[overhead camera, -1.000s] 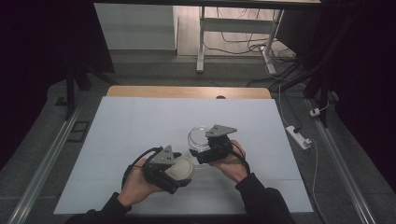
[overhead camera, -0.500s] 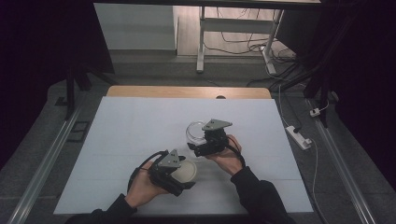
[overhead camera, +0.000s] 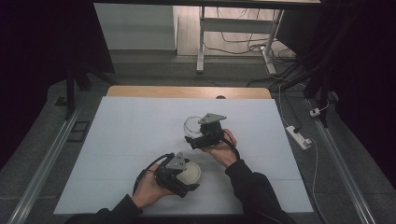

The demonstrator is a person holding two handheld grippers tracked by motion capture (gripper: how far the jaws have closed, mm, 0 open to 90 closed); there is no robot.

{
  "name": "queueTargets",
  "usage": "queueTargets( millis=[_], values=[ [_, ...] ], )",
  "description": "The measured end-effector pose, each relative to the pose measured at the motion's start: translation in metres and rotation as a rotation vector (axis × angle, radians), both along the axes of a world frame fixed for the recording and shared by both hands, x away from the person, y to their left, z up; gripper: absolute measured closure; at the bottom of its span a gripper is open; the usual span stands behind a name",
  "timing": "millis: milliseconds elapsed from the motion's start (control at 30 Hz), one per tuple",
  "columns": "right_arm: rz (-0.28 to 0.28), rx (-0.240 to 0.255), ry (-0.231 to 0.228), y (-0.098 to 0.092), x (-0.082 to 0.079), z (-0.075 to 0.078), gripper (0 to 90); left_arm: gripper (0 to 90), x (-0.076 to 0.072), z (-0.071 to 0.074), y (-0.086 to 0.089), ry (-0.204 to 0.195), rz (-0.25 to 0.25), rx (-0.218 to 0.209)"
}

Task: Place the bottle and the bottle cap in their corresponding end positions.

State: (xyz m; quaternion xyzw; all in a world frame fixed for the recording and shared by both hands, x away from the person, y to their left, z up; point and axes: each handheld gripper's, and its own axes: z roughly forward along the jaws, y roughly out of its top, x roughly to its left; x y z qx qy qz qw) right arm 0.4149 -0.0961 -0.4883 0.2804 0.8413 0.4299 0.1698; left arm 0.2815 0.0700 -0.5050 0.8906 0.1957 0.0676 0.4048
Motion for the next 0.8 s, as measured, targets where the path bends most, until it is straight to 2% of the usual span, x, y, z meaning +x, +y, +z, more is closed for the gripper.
queueTargets(
  millis=[367,800],
  values=[
    [-0.002,-0.024,0.001,0.015,0.014,-0.008,6.4,7.8,0.009,-0.016,-0.007,0.0,0.023,0.054],
    [-0.017,-0.047,-0.004,0.027,0.025,-0.019,6.4,7.7,0.013,-0.023,-0.01,-0.018,0.048,0.091]
  ],
)
